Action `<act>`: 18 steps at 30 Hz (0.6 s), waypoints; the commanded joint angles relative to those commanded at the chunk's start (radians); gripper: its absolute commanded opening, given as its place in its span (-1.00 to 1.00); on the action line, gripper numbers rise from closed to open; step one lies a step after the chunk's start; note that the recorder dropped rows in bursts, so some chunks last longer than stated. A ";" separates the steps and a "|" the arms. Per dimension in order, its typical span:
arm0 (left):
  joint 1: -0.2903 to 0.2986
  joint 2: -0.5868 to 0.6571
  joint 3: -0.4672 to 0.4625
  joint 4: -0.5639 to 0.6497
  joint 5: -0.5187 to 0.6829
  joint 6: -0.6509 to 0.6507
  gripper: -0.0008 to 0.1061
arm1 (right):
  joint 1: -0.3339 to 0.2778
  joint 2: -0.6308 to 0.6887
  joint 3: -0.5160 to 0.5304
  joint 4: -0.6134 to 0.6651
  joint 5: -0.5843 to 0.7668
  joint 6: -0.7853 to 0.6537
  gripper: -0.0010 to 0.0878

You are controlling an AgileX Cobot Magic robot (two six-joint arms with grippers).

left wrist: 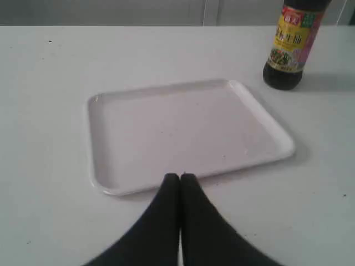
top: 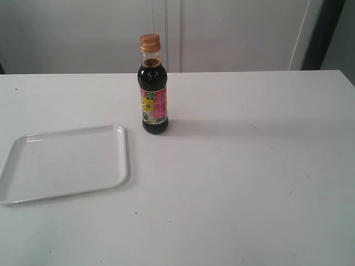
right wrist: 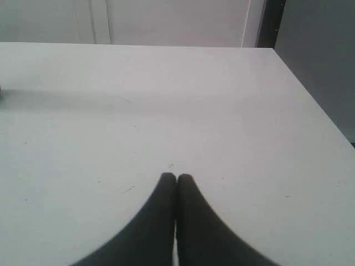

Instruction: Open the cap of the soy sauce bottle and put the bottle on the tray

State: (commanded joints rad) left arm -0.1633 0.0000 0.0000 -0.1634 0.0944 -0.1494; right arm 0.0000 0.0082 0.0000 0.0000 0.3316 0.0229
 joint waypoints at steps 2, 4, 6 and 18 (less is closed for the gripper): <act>0.000 0.000 0.000 -0.044 -0.027 -0.070 -0.99 | 0.000 0.000 0.000 0.000 0.000 0.000 -0.98; 0.000 0.000 0.000 -0.062 -0.061 -0.099 -0.99 | 0.000 0.000 0.000 0.000 0.000 0.000 -0.98; 0.000 0.000 0.000 -0.062 -0.120 -0.106 -0.99 | 0.000 0.000 0.000 0.000 0.000 0.000 -0.98; 0.000 0.135 -0.136 0.110 -0.330 -0.105 -0.99 | 0.000 0.000 0.000 0.000 0.000 0.000 -0.98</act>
State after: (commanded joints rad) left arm -0.1633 0.1351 -0.1362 -0.0532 -0.2357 -0.2548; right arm 0.0000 0.0082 0.0000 0.0000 0.3316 0.0229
